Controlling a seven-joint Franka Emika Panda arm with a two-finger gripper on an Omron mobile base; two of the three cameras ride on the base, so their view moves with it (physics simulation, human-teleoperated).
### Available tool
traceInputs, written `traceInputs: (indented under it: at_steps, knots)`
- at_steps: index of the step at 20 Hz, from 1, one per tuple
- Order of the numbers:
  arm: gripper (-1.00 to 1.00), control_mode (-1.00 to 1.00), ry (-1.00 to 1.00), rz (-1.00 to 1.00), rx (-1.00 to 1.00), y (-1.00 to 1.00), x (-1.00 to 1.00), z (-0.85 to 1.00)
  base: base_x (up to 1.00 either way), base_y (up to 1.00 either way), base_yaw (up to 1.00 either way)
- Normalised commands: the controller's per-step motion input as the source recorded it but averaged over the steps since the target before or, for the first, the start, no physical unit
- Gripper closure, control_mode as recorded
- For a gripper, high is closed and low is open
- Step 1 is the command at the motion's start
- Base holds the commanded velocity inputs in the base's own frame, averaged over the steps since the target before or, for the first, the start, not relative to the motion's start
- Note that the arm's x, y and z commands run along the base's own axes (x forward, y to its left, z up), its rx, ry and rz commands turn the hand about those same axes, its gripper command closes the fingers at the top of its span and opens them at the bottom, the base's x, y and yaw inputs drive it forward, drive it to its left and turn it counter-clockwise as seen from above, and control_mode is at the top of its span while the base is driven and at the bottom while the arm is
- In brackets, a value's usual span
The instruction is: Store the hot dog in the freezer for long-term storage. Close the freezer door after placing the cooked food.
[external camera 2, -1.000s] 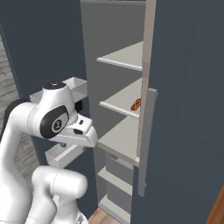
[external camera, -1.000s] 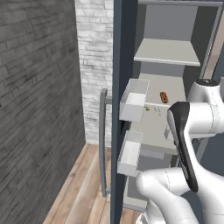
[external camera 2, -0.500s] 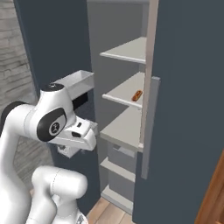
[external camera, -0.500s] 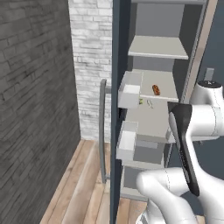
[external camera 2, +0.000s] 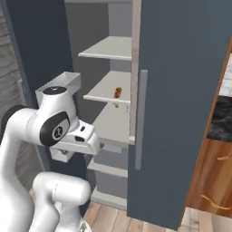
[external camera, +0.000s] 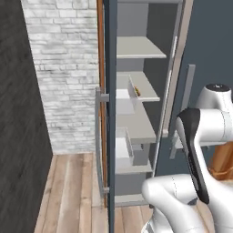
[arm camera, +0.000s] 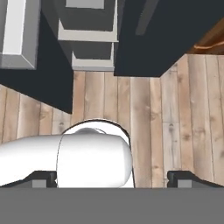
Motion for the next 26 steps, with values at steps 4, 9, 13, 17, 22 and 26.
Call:
traceInputs:
  at_steps: [4,9,13,17,22,26]
  knots:
    - [-1.00,1.00,0.00,0.00,0.00,0.00,0.00,0.00,-0.07,0.60,-0.40]
    - [-1.00,1.00,0.00,0.00,0.00,0.00,0.00,0.00,-0.42,0.15,-0.05]
    - [-1.00,1.00,0.00,0.00,0.00,0.00,0.00,0.00,-0.14,0.18,0.00]
    - [-1.00,1.00,0.00,0.00,0.00,0.00,0.00,0.00,-0.01,0.25,0.00]
    - [-1.00,-1.00,0.00,0.00,0.00,0.00,0.00,0.00,0.00,0.11,0.00]
    - [-1.00,-1.00,-0.06,0.01,0.00,0.13,0.00,0.00,0.00,0.00,0.00]
